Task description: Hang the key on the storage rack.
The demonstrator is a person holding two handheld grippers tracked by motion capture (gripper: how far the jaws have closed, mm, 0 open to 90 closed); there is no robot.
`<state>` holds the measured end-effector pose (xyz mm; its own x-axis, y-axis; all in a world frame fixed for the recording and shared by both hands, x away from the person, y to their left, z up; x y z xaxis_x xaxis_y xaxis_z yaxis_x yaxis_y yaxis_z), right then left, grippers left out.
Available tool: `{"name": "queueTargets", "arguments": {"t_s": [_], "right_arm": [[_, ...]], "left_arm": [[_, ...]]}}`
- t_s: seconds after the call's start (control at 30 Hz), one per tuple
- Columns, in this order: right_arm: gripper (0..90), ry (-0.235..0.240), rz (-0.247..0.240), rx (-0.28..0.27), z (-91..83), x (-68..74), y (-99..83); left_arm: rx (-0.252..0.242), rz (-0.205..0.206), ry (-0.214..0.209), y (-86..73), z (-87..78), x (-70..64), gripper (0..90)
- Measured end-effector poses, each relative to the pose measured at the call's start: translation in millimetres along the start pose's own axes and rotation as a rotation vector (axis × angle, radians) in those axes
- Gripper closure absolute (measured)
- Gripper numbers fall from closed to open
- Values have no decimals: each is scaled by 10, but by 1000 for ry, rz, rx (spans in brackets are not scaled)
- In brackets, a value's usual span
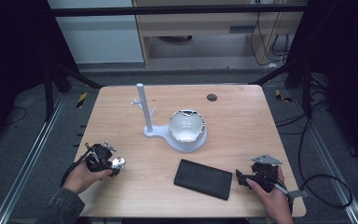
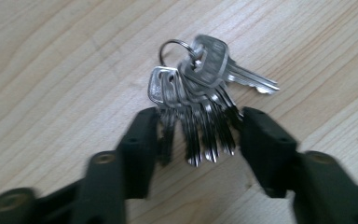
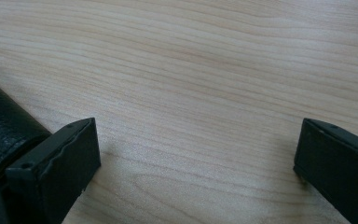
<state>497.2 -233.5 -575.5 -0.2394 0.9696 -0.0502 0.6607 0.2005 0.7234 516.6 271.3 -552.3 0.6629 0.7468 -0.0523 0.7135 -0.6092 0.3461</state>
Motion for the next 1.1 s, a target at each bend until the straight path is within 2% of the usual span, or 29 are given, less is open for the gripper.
{"name": "queueTargets", "arguments": {"t_s": [0.07, 0.2, 0.23, 0.27, 0.33, 0.43, 0.5, 0.87, 1.1], "right_arm": [[4, 0, 1, 0, 0, 1, 1], [4, 1, 0, 0, -1, 1, 0], [4, 1, 0, 0, -1, 1, 0], [4, 1, 2, -1, -1, 2, 1], [4, 1, 2, -1, -1, 2, 1], [4, 0, 1, 0, 0, 1, 0], [4, 0, 1, -1, -1, 2, 1], [4, 0, 1, -1, -1, 2, 1], [4, 1, 1, -1, -1, 2, 1]], "left_arm": [[-5, 14, 3, 6, -6, 19, 651], [-3, 22, 7, 13, -26, 33, 764], [-3, 27, 17, 15, -40, 43, 764], [8, 33, 20, 3, -52, 46, 841], [12, 33, 14, -5, -49, 43, 869], [5, 42, 15, 0, -60, 44, 897], [15, 51, 20, -5, -60, 41, 898], [7, 87, 32, 58, -147, 38, 900], [32, 92, 34, 21, -61, 27, 900]]}}
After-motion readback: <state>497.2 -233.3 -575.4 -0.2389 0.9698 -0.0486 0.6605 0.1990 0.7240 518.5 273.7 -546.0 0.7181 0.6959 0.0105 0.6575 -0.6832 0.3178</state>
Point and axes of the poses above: each handheld gripper's, and its own axes: z roughly forward along the jaws, y roughly out of its top, x roughly to its left, the point moved 9 cm from there along z, roughly forward along the jaws, and after that the axes turned 4 degrees about -y, right-handed, at the moved point
